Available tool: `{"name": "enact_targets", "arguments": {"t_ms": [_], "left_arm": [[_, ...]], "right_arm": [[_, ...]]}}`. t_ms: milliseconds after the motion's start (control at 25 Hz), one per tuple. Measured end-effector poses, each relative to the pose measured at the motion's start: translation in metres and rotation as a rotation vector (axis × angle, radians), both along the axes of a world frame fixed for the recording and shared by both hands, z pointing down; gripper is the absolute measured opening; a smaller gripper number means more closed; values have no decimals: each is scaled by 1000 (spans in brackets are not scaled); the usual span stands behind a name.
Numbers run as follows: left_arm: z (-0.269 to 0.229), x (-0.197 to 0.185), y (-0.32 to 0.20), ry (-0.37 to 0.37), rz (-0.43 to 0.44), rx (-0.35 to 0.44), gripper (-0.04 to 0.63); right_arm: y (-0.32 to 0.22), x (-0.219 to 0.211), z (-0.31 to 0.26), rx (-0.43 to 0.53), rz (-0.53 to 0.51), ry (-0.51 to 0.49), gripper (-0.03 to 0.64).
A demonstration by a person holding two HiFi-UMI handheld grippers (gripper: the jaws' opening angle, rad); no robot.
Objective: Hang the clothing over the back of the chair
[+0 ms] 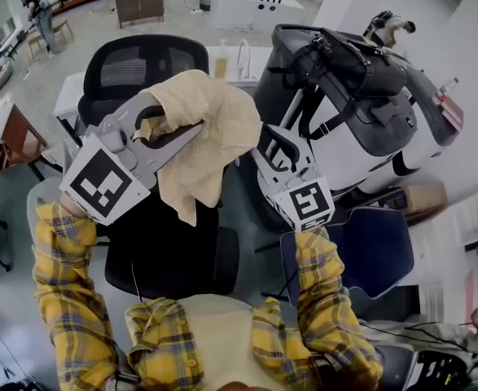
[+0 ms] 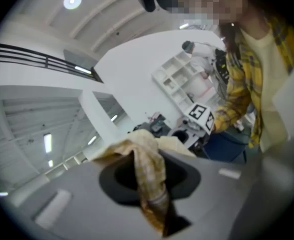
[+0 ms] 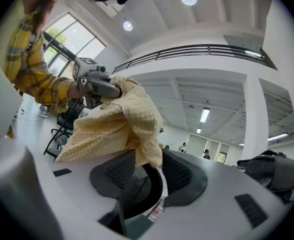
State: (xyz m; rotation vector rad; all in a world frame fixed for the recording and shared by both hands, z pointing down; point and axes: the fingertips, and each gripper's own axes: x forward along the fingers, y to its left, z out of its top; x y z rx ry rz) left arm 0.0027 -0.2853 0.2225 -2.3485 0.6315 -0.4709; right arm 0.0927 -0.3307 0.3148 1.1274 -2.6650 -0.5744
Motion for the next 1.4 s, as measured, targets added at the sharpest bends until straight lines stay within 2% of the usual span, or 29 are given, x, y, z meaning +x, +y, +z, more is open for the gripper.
{"name": "enact_targets", "arguments": {"t_ms": [40, 200, 360, 640, 760, 800, 880, 920, 1200, 1400], "left_arm": [[3, 0, 5, -10, 7, -7, 78], [16, -2, 25, -50, 47, -51, 78], [17, -4, 34, -69, 81, -89, 78], [19, -4, 50, -47, 144, -154, 78], [21, -2, 53, -39, 156, -181, 78], [22, -2, 53, -37, 159, -189, 78], [23, -1, 53, -33, 165, -201, 78], [24, -1, 53, -29, 168, -205, 78], [32, 3, 47, 9, 167, -238, 78], [39, 9, 33, 49, 133, -260, 80]], "right_arm": [[2, -6, 4, 5, -24, 29, 159], [6, -28, 17, 32, -94, 99, 222], [7, -48, 18, 31, -193, 100, 239], [11, -72, 12, 74, -329, 126, 241], [12, -77, 7, 75, -356, 126, 238], [11, -78, 4, 73, -354, 115, 217], [7, -75, -3, 66, -331, 78, 88], [5, -73, -6, 64, -314, 64, 54], [-15, -45, -28, 92, -160, 56, 35], [-32, -19, -51, 155, -65, 69, 35]]}}
